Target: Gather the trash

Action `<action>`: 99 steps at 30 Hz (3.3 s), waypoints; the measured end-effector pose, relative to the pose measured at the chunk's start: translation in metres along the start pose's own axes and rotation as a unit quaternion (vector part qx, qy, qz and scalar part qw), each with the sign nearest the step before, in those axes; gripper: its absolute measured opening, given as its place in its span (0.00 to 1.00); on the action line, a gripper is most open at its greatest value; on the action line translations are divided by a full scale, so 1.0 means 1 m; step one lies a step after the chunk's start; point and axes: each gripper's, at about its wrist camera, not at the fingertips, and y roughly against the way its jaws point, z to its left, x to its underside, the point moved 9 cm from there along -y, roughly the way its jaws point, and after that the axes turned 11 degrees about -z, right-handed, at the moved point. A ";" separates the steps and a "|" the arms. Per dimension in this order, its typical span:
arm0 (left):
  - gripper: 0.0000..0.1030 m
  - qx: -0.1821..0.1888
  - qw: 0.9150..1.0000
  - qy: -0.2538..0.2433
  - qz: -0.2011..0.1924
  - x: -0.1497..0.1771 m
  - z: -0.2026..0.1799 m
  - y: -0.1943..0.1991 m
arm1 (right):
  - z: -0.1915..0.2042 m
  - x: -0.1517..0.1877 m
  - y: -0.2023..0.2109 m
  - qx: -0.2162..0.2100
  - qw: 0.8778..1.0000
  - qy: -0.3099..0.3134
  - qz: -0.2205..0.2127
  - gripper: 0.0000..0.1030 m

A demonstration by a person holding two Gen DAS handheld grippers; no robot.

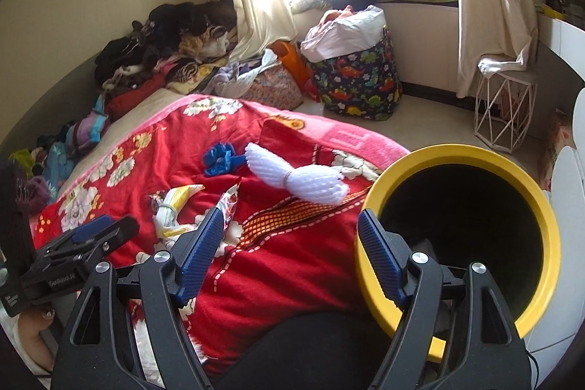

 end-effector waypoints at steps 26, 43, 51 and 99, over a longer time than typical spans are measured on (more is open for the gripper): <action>0.62 0.000 0.993 0.049 0.105 0.088 0.052 0.015 | 0.070 0.045 -0.101 -0.046 0.993 0.031 0.109 0.71; 0.47 0.019 0.992 0.058 0.114 0.095 0.047 0.009 | 0.082 0.076 -0.147 -0.052 0.985 0.009 0.166 0.25; 0.36 0.030 0.989 0.093 0.112 0.096 0.054 0.008 | 0.082 0.073 -0.125 -0.069 0.986 0.009 0.150 0.22; 0.27 0.061 0.997 0.030 0.027 0.002 -0.010 -0.015 | 0.015 0.020 -0.049 -0.043 0.996 -0.036 0.065 0.22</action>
